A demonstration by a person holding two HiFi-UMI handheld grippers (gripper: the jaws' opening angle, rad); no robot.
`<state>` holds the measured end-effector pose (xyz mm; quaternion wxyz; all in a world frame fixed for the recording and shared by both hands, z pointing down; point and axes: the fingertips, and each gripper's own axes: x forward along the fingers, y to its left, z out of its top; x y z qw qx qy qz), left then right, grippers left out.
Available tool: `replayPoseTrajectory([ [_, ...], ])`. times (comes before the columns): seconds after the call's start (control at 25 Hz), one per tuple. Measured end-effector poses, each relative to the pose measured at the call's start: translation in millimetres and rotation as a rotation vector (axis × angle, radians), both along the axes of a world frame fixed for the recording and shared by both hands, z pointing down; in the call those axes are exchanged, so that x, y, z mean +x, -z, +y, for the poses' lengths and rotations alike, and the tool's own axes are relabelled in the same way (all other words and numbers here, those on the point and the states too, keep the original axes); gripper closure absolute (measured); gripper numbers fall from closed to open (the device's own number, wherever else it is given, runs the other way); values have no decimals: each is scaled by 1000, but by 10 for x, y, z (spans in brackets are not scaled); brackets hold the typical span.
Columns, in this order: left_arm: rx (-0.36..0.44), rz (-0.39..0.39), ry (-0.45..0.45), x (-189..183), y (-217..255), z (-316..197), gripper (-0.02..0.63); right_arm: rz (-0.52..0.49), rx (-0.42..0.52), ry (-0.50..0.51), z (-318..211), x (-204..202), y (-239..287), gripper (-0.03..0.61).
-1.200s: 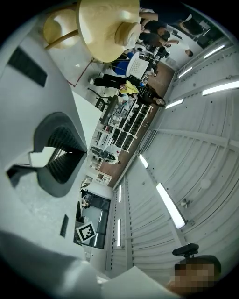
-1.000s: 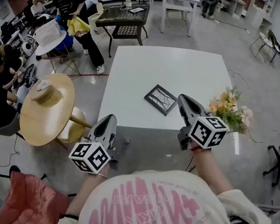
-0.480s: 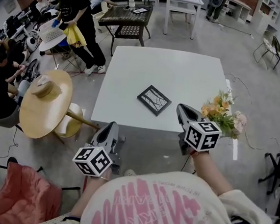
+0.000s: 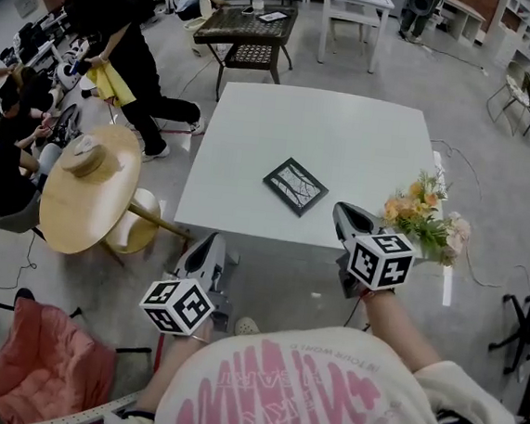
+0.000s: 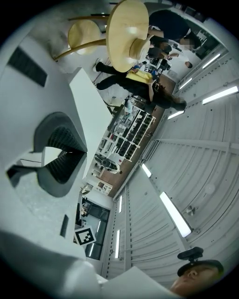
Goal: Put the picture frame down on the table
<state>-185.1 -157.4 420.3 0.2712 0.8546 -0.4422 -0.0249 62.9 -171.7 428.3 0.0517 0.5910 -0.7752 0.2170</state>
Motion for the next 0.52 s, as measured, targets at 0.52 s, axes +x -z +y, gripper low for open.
replayPoseTrajectory([
  [0.52,-5,-4,19,-178,16,15,611,-17,-28,17,-48,-177,-72,574],
])
